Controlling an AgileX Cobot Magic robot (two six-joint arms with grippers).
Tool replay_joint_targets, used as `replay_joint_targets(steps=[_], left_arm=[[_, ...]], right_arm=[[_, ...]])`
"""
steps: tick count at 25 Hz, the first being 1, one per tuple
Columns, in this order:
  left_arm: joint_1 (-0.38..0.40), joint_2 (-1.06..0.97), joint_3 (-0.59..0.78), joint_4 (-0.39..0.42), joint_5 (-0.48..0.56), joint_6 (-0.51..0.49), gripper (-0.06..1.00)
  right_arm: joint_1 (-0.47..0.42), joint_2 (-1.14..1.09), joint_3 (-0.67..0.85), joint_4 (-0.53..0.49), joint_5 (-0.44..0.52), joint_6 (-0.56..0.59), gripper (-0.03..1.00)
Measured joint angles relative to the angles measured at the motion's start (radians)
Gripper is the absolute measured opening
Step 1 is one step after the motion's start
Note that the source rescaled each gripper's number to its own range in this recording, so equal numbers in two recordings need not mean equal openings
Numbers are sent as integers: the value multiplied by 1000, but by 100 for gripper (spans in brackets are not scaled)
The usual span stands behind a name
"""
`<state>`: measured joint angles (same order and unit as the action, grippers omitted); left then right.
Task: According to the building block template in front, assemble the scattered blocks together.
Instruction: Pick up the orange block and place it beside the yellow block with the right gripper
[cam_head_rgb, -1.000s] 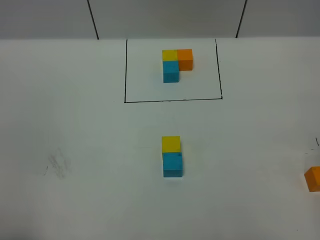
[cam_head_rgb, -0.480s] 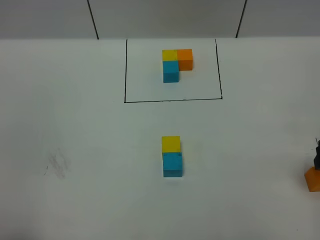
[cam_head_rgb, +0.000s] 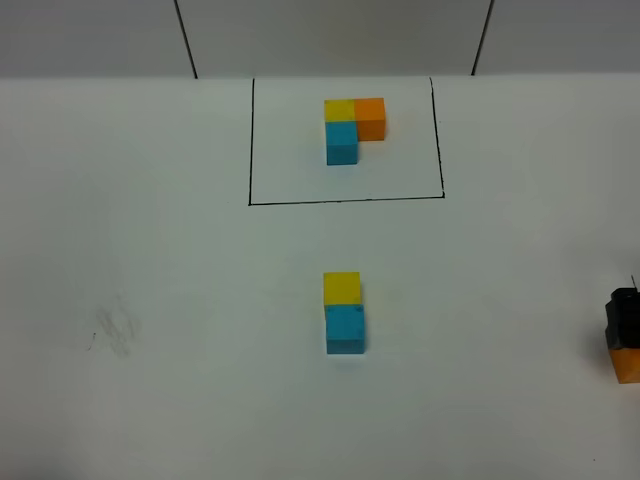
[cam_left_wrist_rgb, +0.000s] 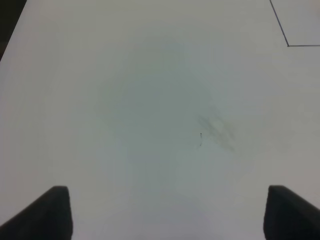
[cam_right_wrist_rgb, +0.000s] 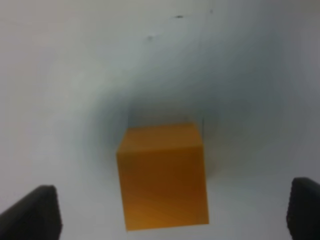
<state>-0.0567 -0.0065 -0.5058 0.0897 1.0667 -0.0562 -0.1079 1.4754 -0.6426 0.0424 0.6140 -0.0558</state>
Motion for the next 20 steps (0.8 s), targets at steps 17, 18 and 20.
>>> replay_joint_targets(steps=[17, 18, 20], left_arm=[[0, 0, 0, 0, -1, 0, 65], [0, 0, 0, 0, -1, 0, 65], [0, 0, 0, 0, -1, 0, 65]], right_arm=[[0, 136, 1, -13, -48, -18, 63], [0, 136, 1, -14, -49, -20, 54], [0, 136, 1, -14, -50, -21, 32]])
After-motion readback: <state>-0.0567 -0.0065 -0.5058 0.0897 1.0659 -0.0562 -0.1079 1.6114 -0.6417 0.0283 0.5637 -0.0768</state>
